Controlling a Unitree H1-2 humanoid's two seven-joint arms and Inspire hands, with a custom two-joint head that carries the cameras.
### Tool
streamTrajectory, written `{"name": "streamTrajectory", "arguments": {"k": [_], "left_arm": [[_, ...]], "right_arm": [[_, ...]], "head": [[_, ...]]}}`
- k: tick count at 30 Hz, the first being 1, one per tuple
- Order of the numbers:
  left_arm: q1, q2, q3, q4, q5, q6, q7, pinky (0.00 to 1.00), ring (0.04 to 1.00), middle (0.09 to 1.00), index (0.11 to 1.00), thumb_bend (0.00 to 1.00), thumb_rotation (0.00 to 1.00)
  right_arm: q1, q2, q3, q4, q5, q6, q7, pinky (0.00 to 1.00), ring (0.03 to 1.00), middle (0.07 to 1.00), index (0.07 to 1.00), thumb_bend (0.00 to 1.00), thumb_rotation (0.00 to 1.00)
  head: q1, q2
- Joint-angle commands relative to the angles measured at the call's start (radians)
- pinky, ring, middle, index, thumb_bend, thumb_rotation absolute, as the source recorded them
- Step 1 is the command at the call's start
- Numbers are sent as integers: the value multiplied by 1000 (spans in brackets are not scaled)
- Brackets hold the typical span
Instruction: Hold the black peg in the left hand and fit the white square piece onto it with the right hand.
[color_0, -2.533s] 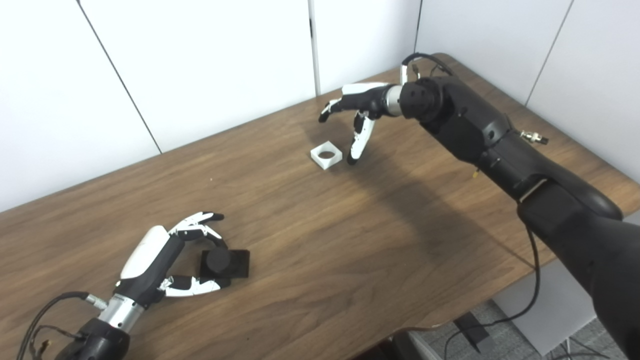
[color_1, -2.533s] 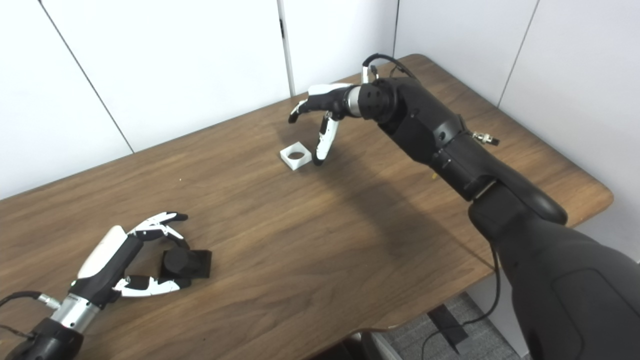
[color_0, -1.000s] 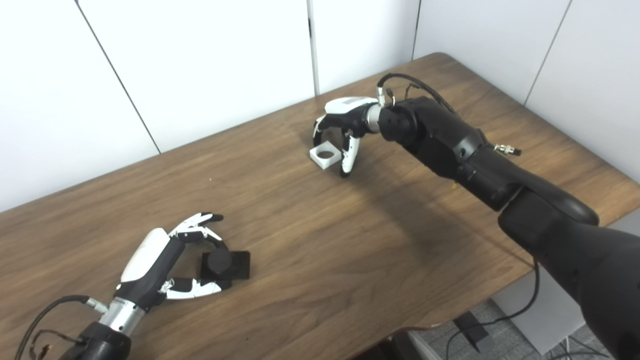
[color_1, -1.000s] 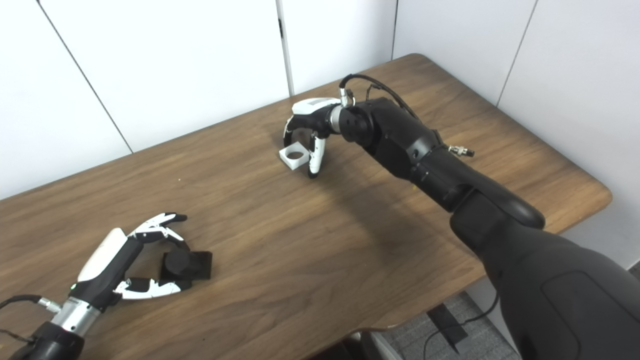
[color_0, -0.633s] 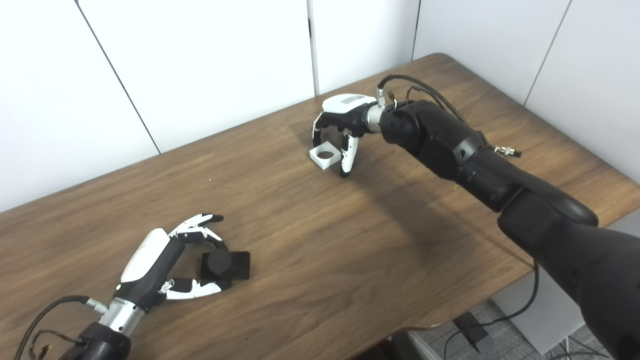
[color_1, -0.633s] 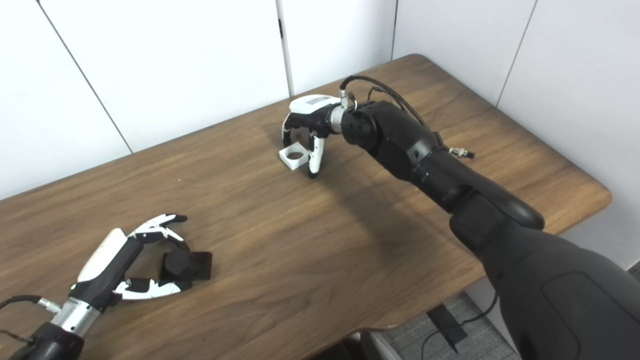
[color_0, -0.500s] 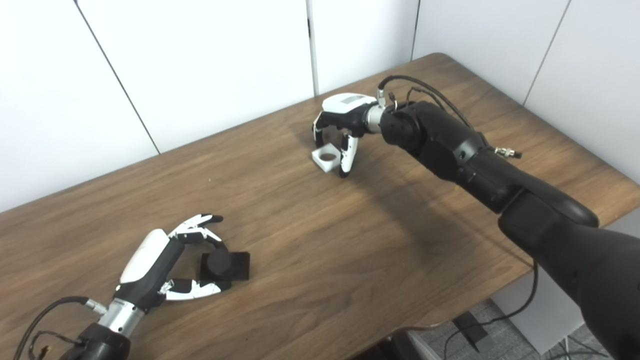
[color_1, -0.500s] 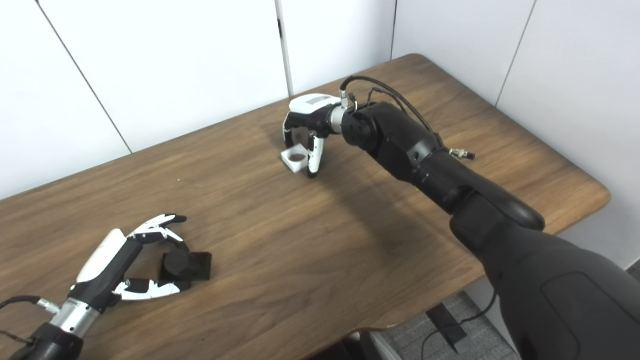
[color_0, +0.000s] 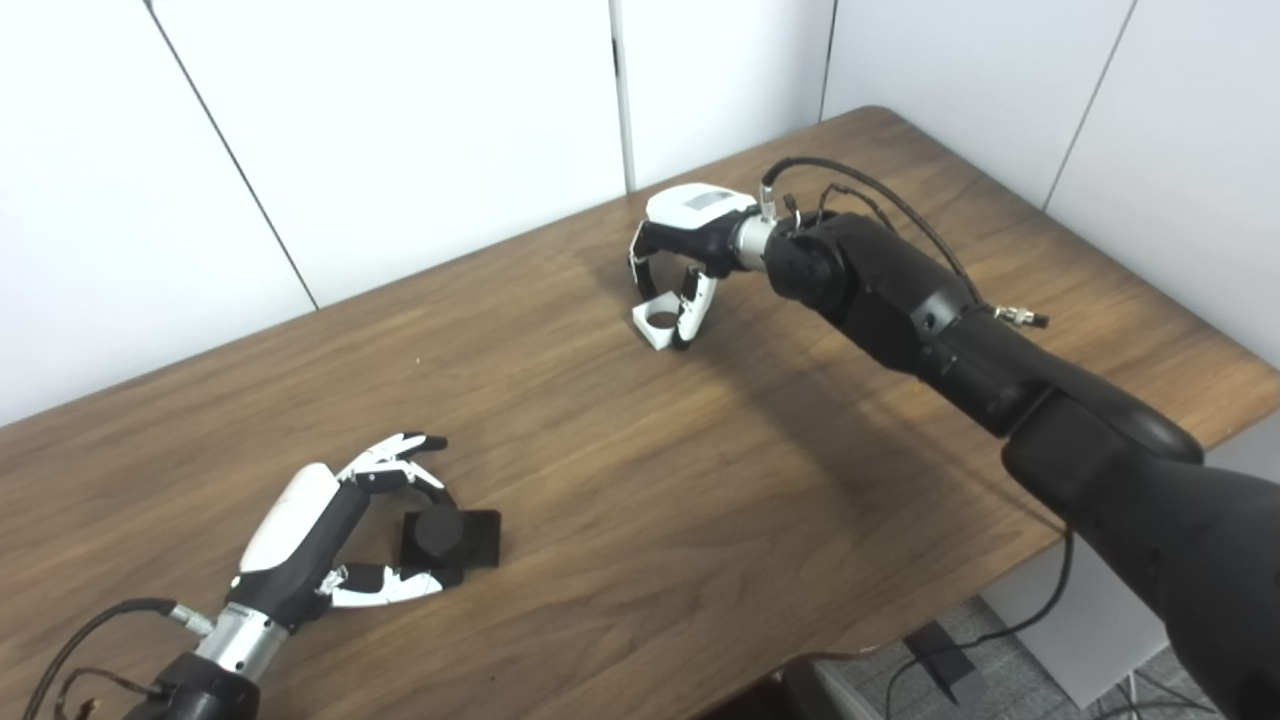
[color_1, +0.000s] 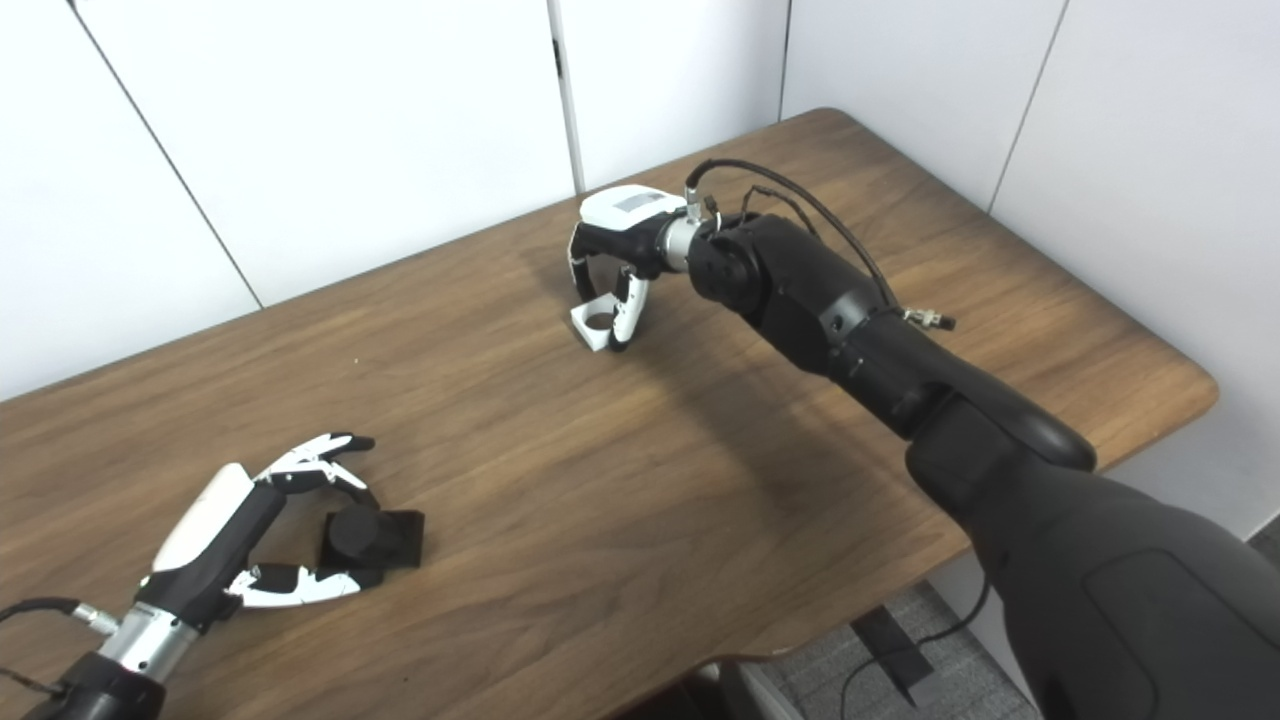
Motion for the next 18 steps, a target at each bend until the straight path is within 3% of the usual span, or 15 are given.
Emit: {"name": "streamTrajectory", "arguments": {"k": [1,4,9,14,18], "left_arm": [[65,31,-48,35,53,57,-112,783,914,866,491,522,54],[66,29,-48,29,55,65,-113,772,914,866,491,523,55],[65,21,-55,20,70,76,-107,773,911,866,491,523,57],[58,0,-69,22,79,99,-109,776,925,874,491,523,60],[54,-11,-75,18,91,111,-106,777,933,879,491,523,62]], "right_arm": [[-7,-4,2,0,-30,3,-15,724,824,800,483,520,141],[-4,-7,-1,-1,-29,-5,-23,726,821,794,482,521,140],[11,-17,-19,-15,-14,-20,-36,711,821,788,482,521,138],[32,-47,-52,-37,14,-48,-28,737,831,798,482,520,138],[42,-68,-67,-45,33,-70,-26,738,830,802,483,521,135]], "head": [[2,2],[20,7],[109,27],[298,62],[374,75]]}}
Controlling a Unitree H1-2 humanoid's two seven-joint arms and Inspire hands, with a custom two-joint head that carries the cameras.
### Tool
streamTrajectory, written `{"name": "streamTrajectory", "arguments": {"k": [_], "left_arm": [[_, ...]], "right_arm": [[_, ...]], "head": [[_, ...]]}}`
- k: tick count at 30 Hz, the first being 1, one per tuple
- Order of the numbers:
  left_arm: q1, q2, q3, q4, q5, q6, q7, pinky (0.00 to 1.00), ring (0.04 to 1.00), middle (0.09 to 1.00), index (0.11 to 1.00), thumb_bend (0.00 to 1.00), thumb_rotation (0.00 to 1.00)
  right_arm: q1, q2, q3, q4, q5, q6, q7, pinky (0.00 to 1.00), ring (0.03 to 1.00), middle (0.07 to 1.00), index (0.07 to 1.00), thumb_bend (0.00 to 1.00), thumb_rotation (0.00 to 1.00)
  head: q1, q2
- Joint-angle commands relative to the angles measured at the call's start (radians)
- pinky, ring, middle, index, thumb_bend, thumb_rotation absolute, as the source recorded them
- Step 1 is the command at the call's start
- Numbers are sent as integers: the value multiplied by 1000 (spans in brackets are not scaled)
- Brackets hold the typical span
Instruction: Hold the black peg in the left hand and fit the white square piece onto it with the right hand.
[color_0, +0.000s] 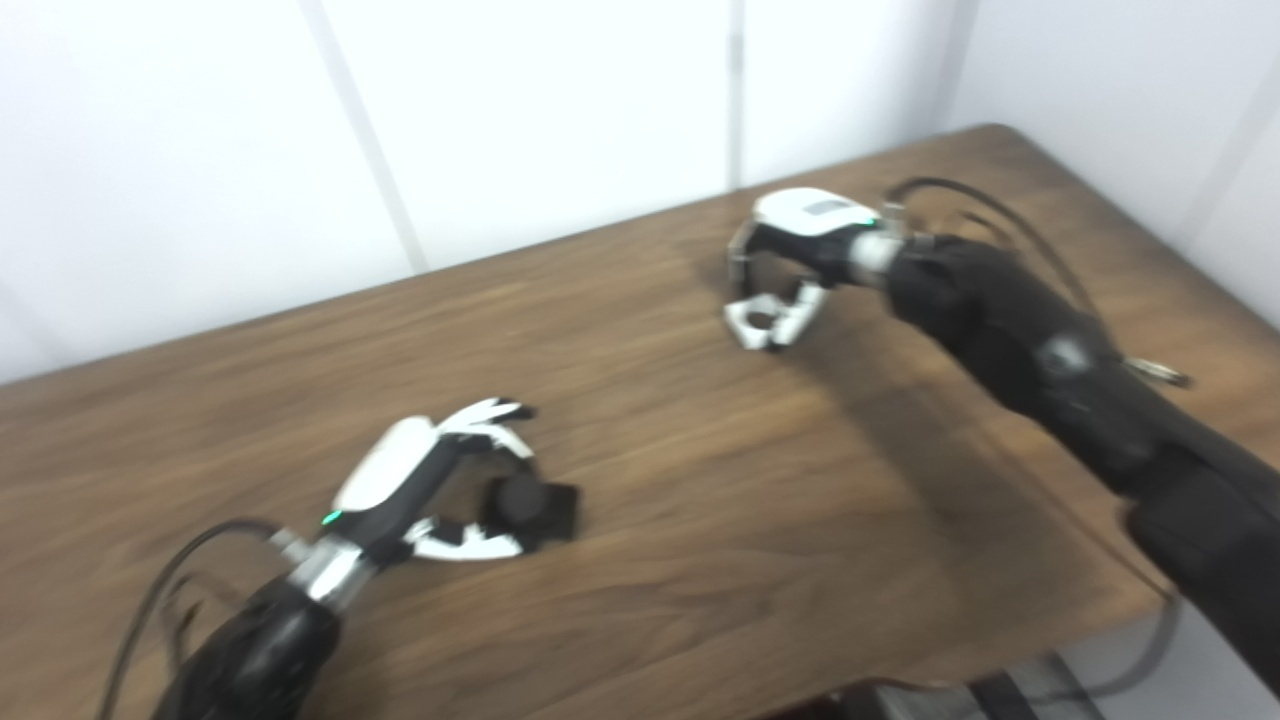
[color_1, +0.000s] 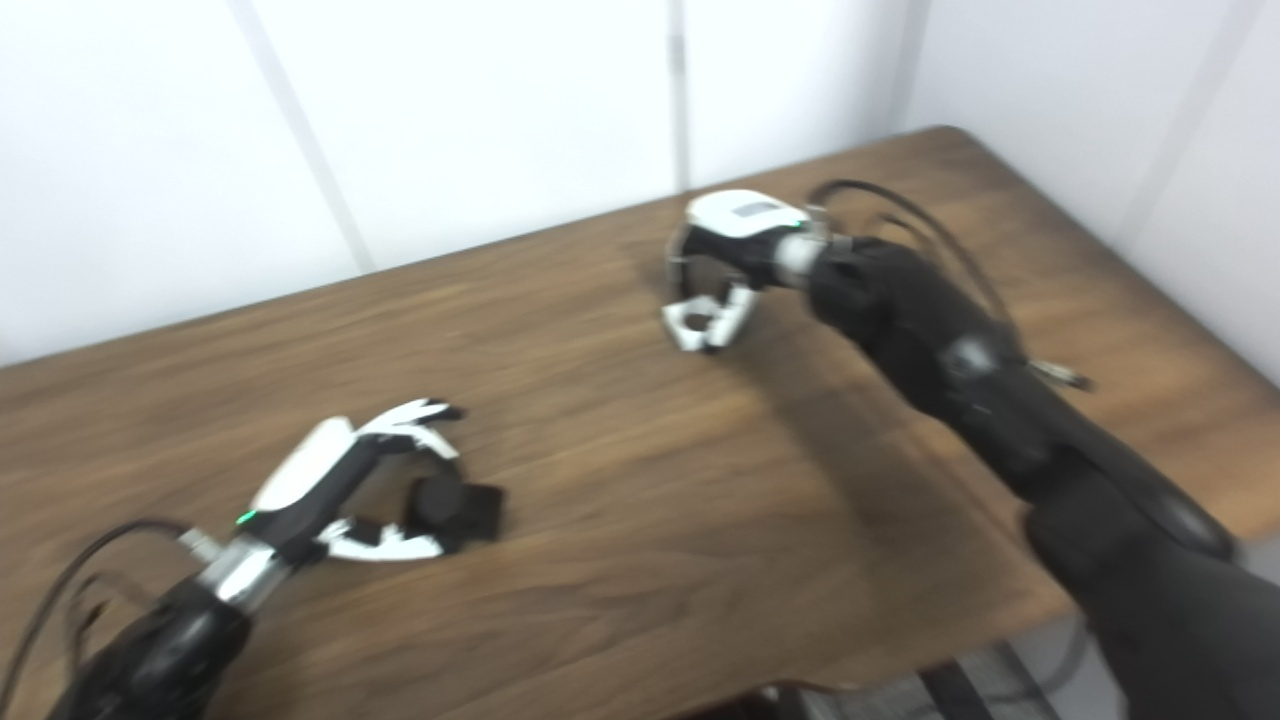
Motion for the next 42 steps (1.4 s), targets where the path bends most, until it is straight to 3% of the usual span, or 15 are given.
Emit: {"name": "streamTrajectory", "arguments": {"k": [1,10,19,29,42], "left_arm": [[59,5,-63,32,81,84,-107,777,933,880,492,523,63],[52,-6,-70,39,89,101,-103,772,930,878,492,523,66],[47,-14,-71,41,95,106,-102,768,928,875,491,523,68],[45,-23,-71,48,99,109,-102,765,931,875,491,523,67],[46,-23,-75,47,101,108,-107,769,930,877,491,523,65]], "right_arm": [[-7,-43,-22,-21,7,-26,1,731,824,797,483,521,134],[8,-47,-51,-22,29,-91,-26,696,800,776,483,522,131],[16,-45,-89,-111,40,-62,-3,730,839,796,482,520,135],[5,-56,-119,-203,24,-85,0,687,828,795,481,520,138],[5,-49,-163,-428,76,-66,87,698,828,791,480,521,137]], "head": [[18,5],[66,16],[78,18],[89,17],[92,21]]}}
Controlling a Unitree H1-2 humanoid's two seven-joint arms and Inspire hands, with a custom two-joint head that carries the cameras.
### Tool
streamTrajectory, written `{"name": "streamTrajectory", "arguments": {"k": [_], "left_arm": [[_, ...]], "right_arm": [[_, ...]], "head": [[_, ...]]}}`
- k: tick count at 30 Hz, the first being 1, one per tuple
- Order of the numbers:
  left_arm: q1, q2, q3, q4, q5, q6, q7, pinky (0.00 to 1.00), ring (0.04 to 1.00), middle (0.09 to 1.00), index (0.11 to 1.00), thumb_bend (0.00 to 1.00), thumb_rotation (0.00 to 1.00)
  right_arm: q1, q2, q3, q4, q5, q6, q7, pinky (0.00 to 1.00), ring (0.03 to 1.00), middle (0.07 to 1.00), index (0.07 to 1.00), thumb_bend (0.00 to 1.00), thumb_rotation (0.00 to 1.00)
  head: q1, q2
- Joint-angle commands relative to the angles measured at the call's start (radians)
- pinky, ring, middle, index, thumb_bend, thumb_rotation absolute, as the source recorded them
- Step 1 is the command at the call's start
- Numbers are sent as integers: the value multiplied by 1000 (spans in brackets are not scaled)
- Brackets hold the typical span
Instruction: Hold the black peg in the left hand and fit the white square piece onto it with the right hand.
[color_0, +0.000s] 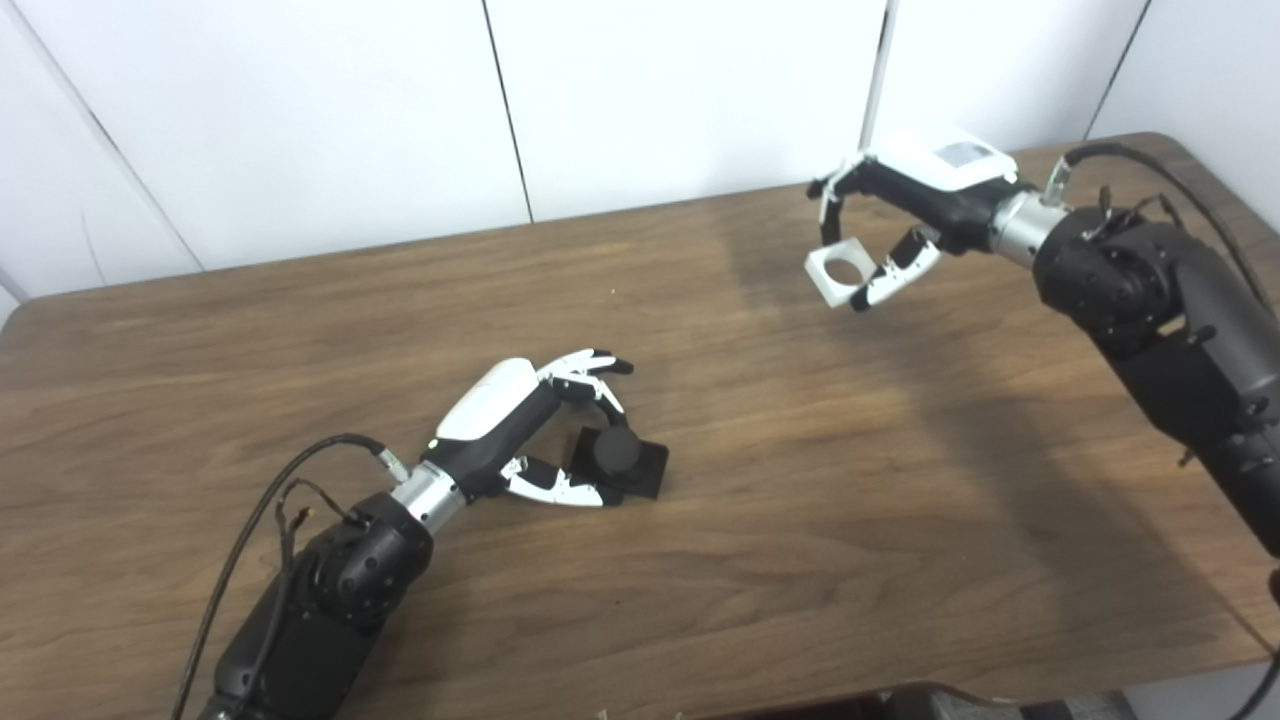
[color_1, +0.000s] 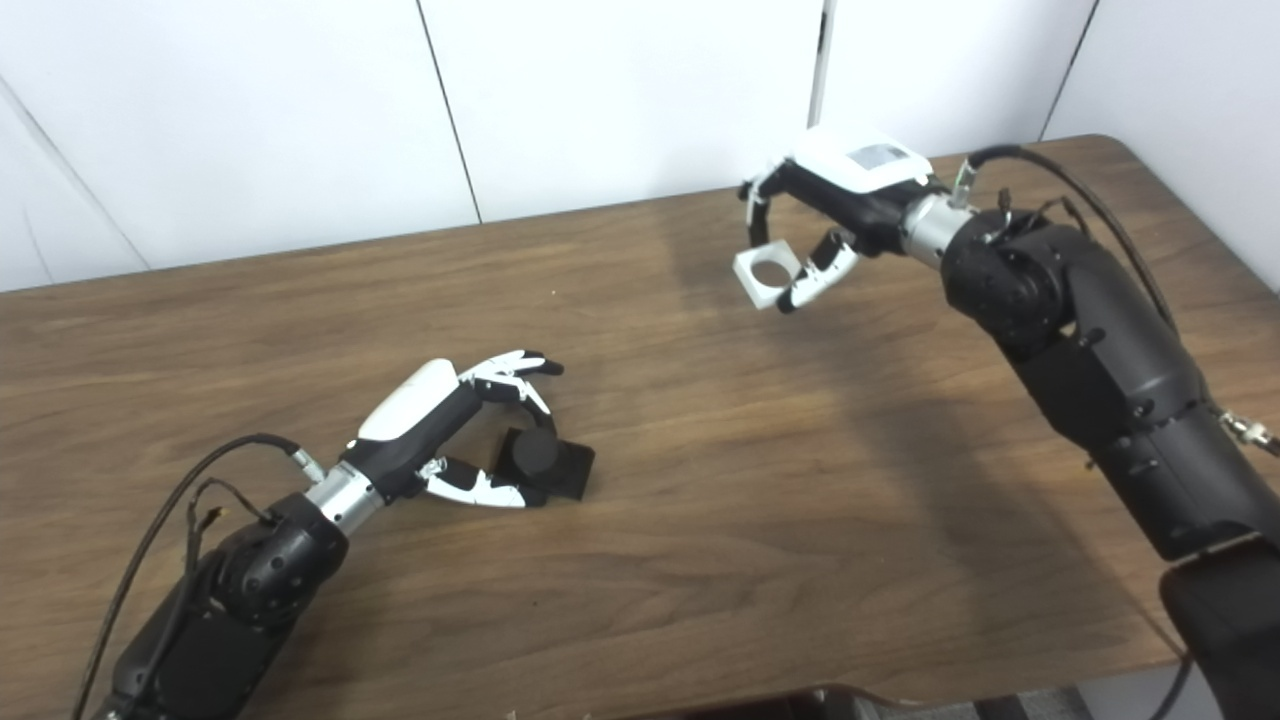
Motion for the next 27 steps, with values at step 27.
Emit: {"name": "streamTrajectory", "arguments": {"k": [27], "left_arm": [[37,-46,-80,73,91,115,-99,784,932,876,492,523,69]], "right_arm": [[-50,65,-17,-233,121,-108,55,671,804,768,478,519,142]], "head": [[163,19]]}}
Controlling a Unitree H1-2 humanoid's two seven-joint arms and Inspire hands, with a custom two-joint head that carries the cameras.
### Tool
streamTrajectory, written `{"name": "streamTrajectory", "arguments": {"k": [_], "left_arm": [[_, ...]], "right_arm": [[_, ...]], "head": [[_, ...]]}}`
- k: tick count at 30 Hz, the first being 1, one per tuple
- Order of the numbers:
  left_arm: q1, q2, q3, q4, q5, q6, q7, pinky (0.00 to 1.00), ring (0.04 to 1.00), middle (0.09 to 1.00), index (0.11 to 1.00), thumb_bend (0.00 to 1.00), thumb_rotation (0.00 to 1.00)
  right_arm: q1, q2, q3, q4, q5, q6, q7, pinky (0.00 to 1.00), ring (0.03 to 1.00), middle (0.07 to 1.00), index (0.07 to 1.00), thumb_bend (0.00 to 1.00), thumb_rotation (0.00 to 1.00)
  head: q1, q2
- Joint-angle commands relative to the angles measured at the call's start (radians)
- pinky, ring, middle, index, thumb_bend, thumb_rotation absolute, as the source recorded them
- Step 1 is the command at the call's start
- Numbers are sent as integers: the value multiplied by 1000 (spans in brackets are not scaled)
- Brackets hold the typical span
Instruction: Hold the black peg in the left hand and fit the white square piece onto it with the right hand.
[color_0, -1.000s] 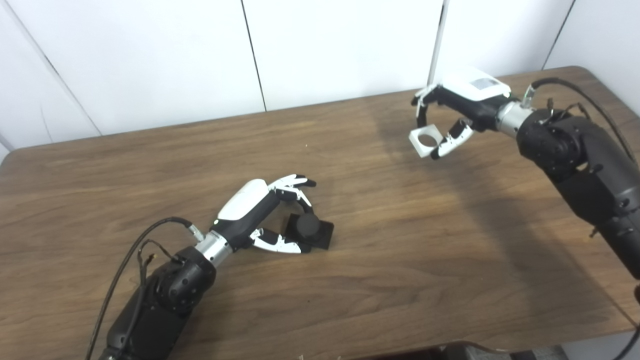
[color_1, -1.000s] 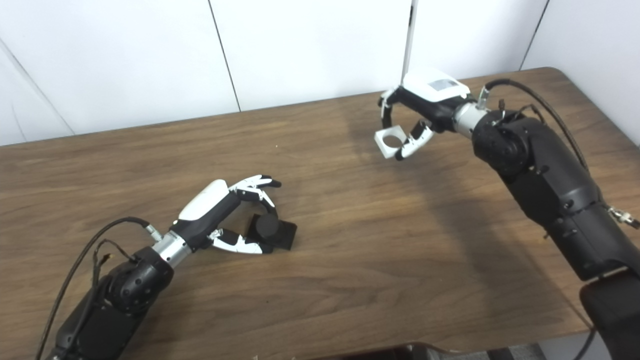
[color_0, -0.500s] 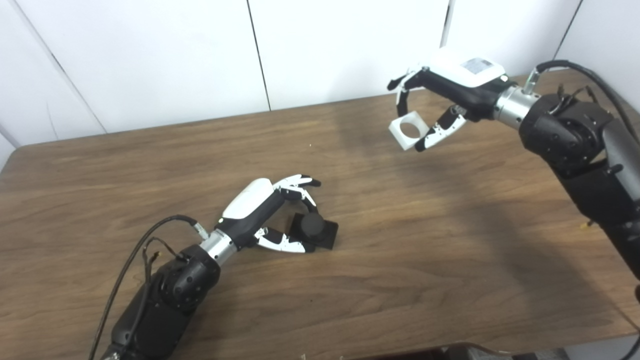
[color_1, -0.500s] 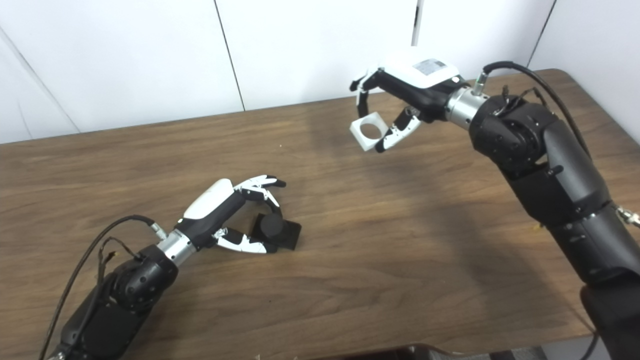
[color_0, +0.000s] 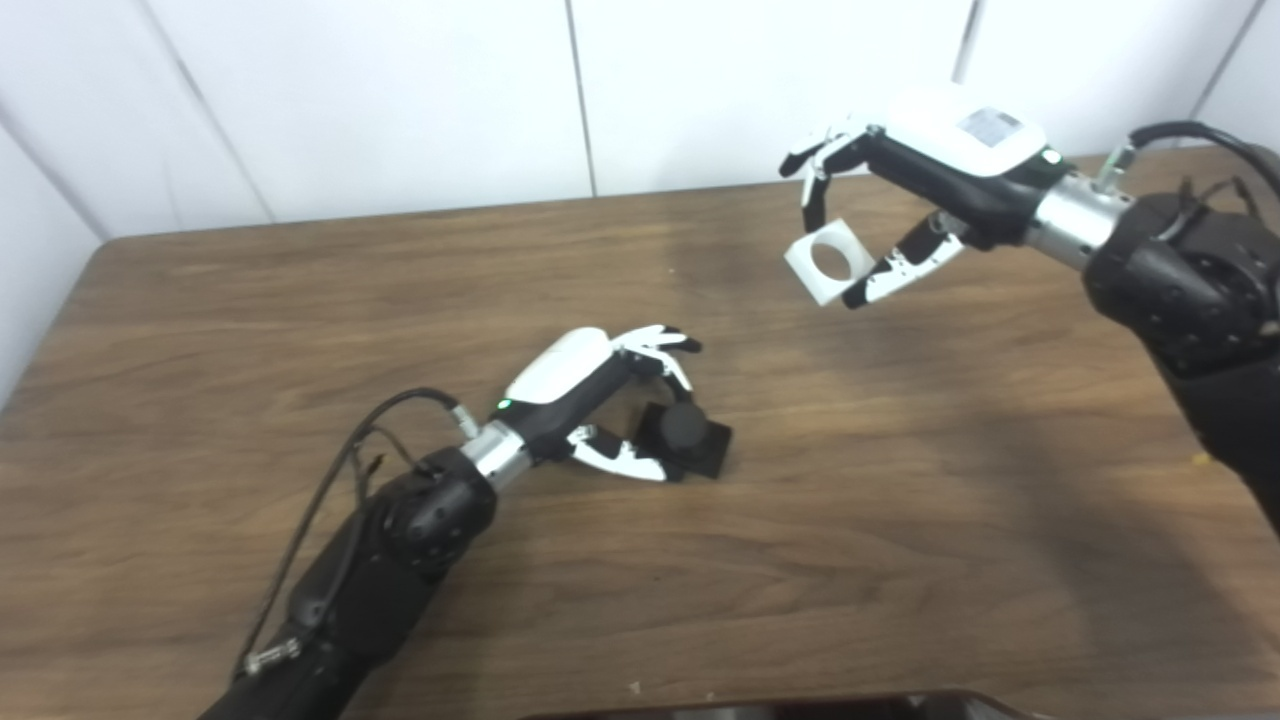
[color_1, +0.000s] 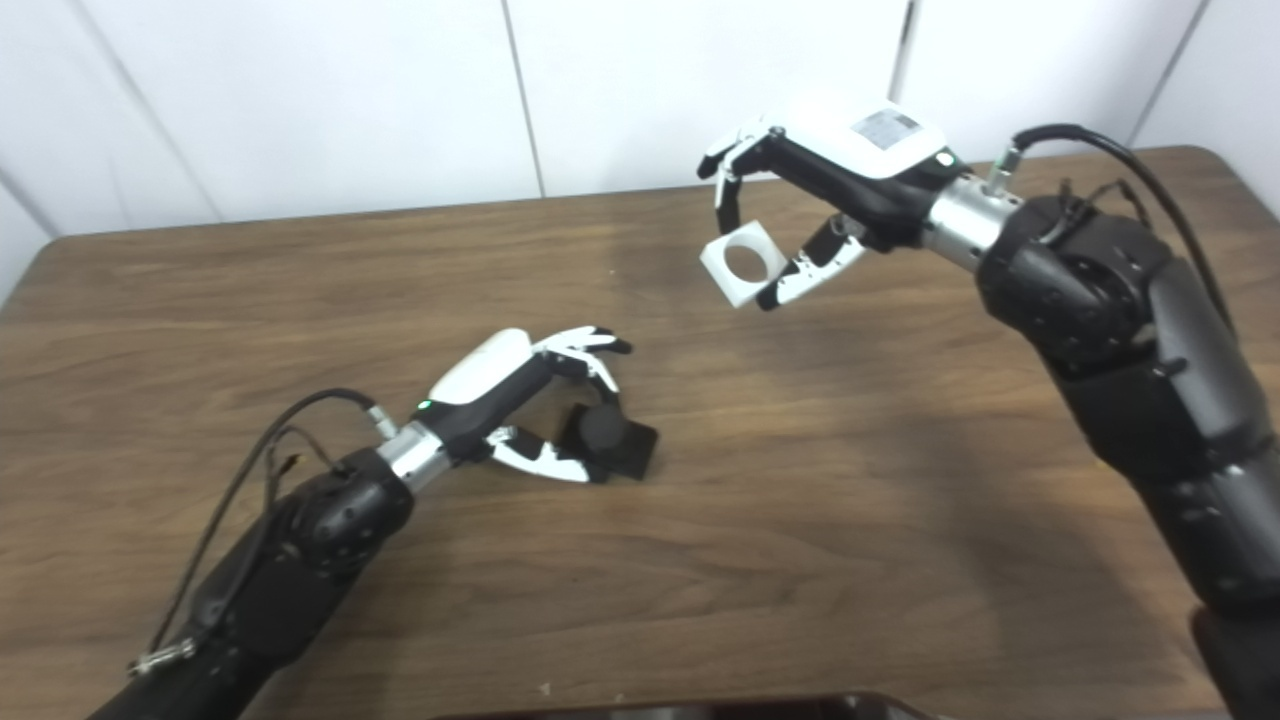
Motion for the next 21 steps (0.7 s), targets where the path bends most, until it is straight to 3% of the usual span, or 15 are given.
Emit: {"name": "streamTrajectory", "arguments": {"k": [1,11,21], "left_arm": [[50,-13,-65,72,71,82,-99,787,932,876,492,523,68],[48,-25,-67,76,78,91,-97,785,931,877,491,523,69],[47,-29,-70,80,80,85,-93,796,930,875,492,522,71]], "right_arm": [[-36,10,-5,-53,16,-31,-8,675,806,768,478,519,142],[-29,37,2,-120,46,-7,50,683,817,777,479,520,140],[-32,74,43,-167,40,8,108,675,814,778,479,520,139]], "head": [[1,0],[31,5],[29,6]]}}
